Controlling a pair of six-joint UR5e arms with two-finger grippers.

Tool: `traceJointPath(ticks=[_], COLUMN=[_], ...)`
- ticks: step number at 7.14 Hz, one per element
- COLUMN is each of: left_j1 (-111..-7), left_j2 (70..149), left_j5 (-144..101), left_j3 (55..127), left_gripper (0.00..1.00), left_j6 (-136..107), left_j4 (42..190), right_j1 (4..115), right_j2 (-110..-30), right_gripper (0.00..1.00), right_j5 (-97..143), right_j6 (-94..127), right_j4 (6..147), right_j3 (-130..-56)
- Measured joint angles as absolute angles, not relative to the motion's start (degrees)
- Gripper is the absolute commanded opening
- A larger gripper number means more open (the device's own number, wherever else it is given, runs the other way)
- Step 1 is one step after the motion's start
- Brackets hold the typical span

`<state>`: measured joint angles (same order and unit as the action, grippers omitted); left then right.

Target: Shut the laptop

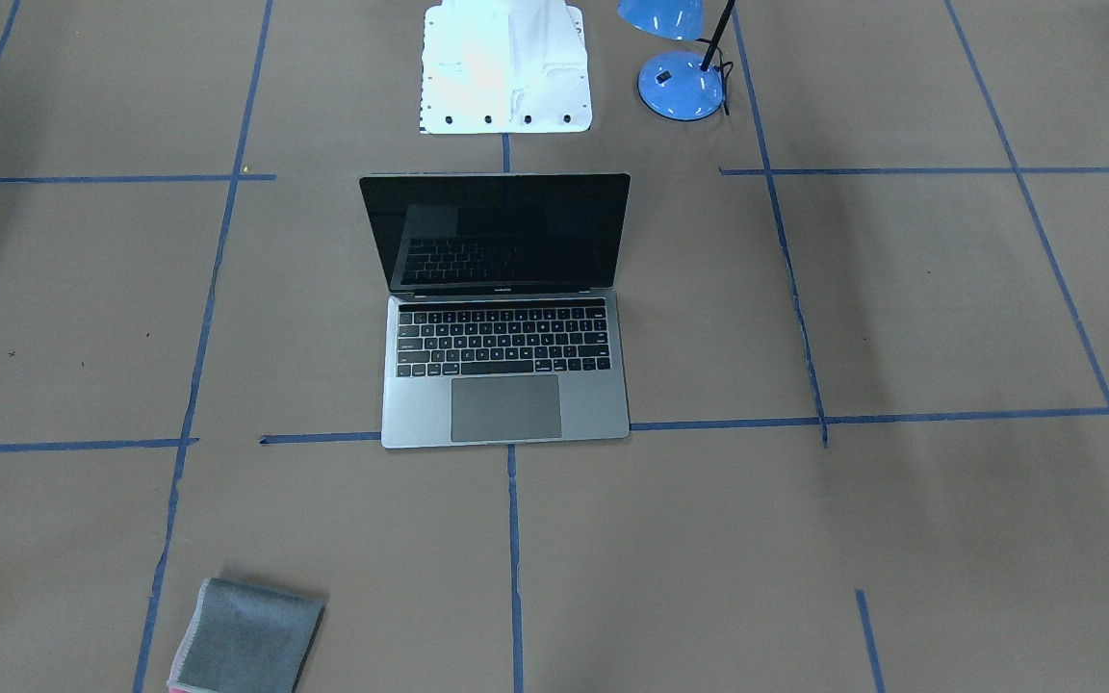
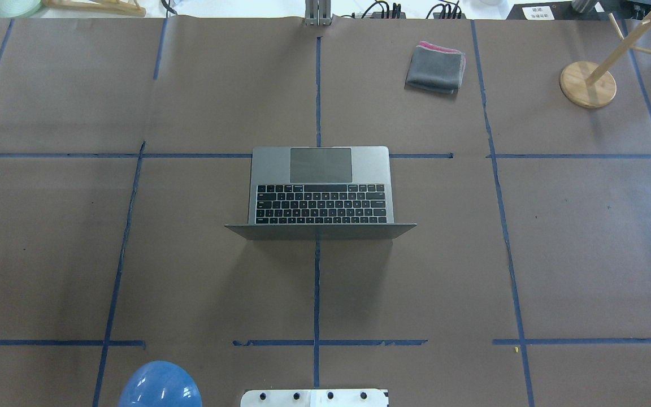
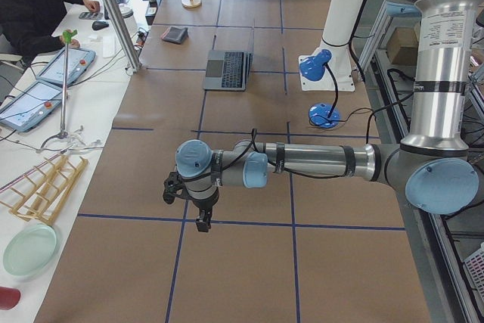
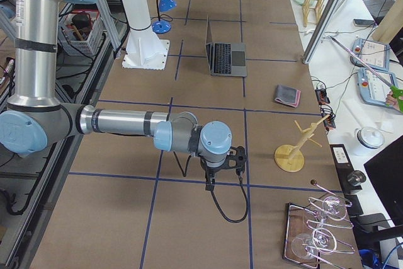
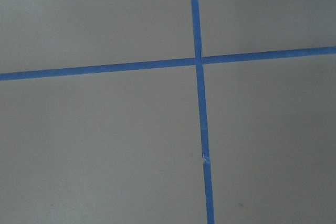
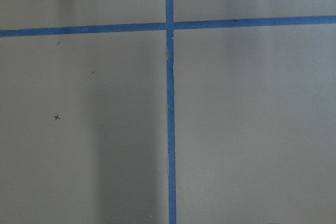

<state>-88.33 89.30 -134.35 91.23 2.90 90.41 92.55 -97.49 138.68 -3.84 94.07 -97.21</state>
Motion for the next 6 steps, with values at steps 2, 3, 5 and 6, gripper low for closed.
traceJointPath(ticks=[2, 3, 5, 6], left_j1=[-88.33, -88.33, -88.33, -88.33], left_j2=[89.30, 89.34, 89.44, 89.46], left_j5=[-134.40, -134.44, -134.49, -134.72], left_j3=[91.23, 91.30, 92.00, 93.02], left_gripper=[1.00, 1.00, 1.00, 1.00], left_j6=[2.90, 2.90, 2.90, 2.82], left_j4=[90.43, 90.48, 90.63, 90.49], right_j1=[92.55, 92.55, 92.55, 92.55], right_j2=[-97.53, -97.48, -97.30, -97.16], right_gripper=[1.00, 1.00, 1.00, 1.00], right_j5=[138.76, 138.77, 138.80, 138.77], right_j6=[-3.86, -3.83, -3.67, -3.59], right_j4=[94.05, 94.04, 94.02, 93.99], right_j3=[-97.28, -97.47, -97.84, -97.90])
